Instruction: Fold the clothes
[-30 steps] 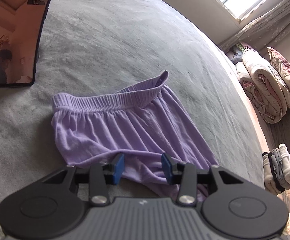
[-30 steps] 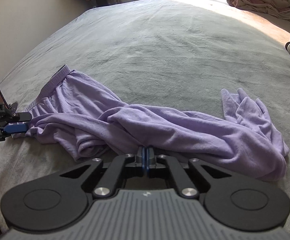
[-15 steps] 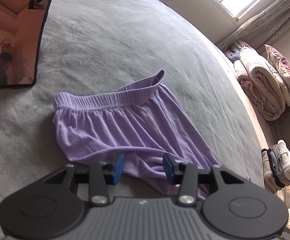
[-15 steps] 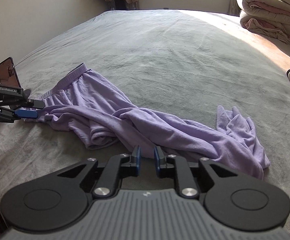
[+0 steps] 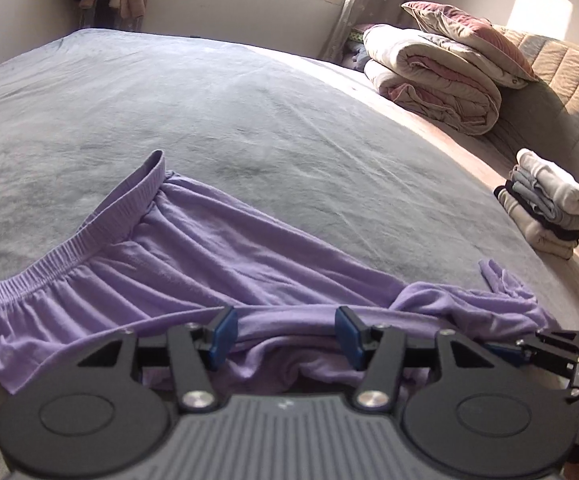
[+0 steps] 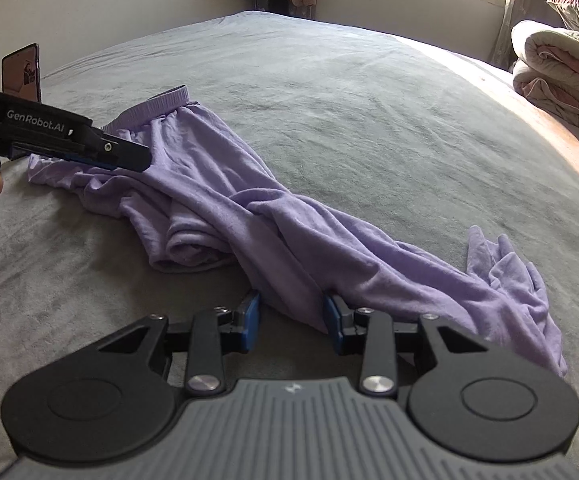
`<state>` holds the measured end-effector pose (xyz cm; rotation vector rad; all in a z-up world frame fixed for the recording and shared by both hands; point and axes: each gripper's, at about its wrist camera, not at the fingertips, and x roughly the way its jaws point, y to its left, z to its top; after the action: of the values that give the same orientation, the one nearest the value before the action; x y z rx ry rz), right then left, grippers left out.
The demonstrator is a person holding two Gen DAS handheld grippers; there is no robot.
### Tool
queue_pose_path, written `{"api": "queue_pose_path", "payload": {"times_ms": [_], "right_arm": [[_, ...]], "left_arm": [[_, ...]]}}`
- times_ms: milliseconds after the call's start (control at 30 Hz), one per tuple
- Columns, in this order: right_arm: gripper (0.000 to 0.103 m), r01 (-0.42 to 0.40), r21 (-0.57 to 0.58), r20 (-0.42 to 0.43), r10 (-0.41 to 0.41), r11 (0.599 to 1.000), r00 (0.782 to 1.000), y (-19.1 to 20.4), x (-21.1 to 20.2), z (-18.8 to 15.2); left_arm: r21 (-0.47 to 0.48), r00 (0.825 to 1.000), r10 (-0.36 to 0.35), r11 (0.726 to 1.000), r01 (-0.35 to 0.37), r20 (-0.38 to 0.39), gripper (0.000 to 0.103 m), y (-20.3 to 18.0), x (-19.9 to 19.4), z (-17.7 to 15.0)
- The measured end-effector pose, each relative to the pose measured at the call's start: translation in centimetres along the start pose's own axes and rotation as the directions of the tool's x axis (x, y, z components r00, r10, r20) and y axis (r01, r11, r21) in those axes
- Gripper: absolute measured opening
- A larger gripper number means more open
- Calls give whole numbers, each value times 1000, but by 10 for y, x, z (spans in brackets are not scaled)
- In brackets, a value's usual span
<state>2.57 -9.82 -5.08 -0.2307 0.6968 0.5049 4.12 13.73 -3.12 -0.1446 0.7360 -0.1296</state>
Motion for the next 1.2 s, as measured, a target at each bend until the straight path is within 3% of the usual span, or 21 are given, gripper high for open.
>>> {"api": "queue_pose_path", "payload": {"times_ms": [67,133,167,233,300,467,633,800,933,1067,1167,1200], "right_arm": [[30,-1,-3,45,1,1000,999,-2,-3,-8],[12,-2,-7,49,2,1000,999,-5,-4,-5],[9,-2,-10,47,3,1000,999,-7,-4,-2],[6,-5,-19,44,6,1000,999,-8,-7,5],[6,-9,-40,45,11,999,999,-8,-14,14],[6,-62,-107,50,67,992,996,-7,-45,26],[6,-176,-180,-22,175,968,984,-6,-70,32],[6,-313,-207,-158,284,927,946,1,-75,25],[6,-372,-236,-248,315,898,916,10,-69,16],[10,-402,-226,-307,326,887,894,14,-60,12],[17,-419,-191,-294,356,888,887,9,-61,14],[23,-418,-176,-275,363,891,890,5,-63,17]], "left_arm": [[60,1000,15,998,-15,9,51,-10,4,-3],[82,999,26,996,-29,39,32,-11,3,-8],[96,998,22,995,-28,57,27,-12,0,-10],[123,996,23,992,-33,83,3,-15,-6,-13],[141,994,21,989,-36,107,1,-17,-13,-16],[177,990,-19,984,-7,143,0,-14,-39,-22],[197,987,-99,978,73,127,0,-3,-63,-30],[234,986,-160,962,143,56,0,7,-74,-34],[263,979,-205,943,202,-17,0,9,-75,-38],[233,973,-223,944,232,-64,3,10,-68,-37],[180,970,-235,953,242,-63,19,14,-66,-33],[146,971,-237,959,241,-44,33,16,-68,-29]]}}
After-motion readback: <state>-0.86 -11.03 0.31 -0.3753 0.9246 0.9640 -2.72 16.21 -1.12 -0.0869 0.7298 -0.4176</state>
